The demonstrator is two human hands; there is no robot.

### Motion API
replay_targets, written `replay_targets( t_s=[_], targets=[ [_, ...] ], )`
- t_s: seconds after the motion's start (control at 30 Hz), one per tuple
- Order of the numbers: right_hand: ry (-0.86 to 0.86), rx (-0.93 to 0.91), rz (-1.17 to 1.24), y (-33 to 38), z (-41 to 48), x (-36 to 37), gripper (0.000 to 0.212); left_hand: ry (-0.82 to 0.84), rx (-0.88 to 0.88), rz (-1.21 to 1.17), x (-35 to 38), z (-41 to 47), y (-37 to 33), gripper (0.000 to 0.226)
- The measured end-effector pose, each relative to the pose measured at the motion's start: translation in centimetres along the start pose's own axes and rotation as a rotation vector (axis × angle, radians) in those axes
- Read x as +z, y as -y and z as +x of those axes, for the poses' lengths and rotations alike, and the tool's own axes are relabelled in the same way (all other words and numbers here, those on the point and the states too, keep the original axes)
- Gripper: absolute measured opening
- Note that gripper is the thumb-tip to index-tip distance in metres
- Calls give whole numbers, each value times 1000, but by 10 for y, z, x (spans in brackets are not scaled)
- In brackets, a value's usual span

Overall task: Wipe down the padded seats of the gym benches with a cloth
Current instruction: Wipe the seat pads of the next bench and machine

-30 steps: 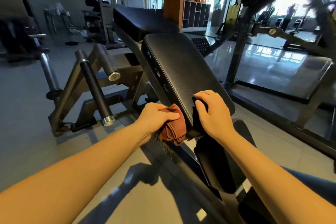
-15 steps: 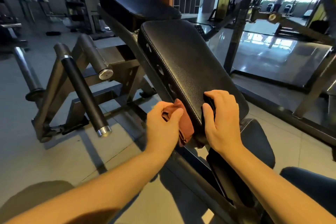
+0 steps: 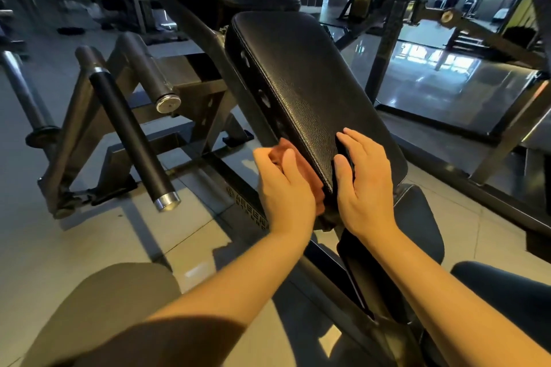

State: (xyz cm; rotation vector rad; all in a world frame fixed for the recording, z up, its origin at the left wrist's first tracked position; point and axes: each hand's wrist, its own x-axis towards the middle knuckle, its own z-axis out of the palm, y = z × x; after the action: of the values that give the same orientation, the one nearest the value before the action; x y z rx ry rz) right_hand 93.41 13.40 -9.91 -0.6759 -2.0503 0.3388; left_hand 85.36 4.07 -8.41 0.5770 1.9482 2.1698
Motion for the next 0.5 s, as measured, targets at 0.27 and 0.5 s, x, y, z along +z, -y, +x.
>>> replay_targets(
  t_s=[0.27, 0.5],
  targets=[
    [-2, -3, 5, 1, 0, -2, 44, 78, 62, 49, -7, 12, -15, 8],
    [0, 2, -15, 1, -1, 0, 44, -48, 31, -21, 1, 38, -23, 10]
  ],
)
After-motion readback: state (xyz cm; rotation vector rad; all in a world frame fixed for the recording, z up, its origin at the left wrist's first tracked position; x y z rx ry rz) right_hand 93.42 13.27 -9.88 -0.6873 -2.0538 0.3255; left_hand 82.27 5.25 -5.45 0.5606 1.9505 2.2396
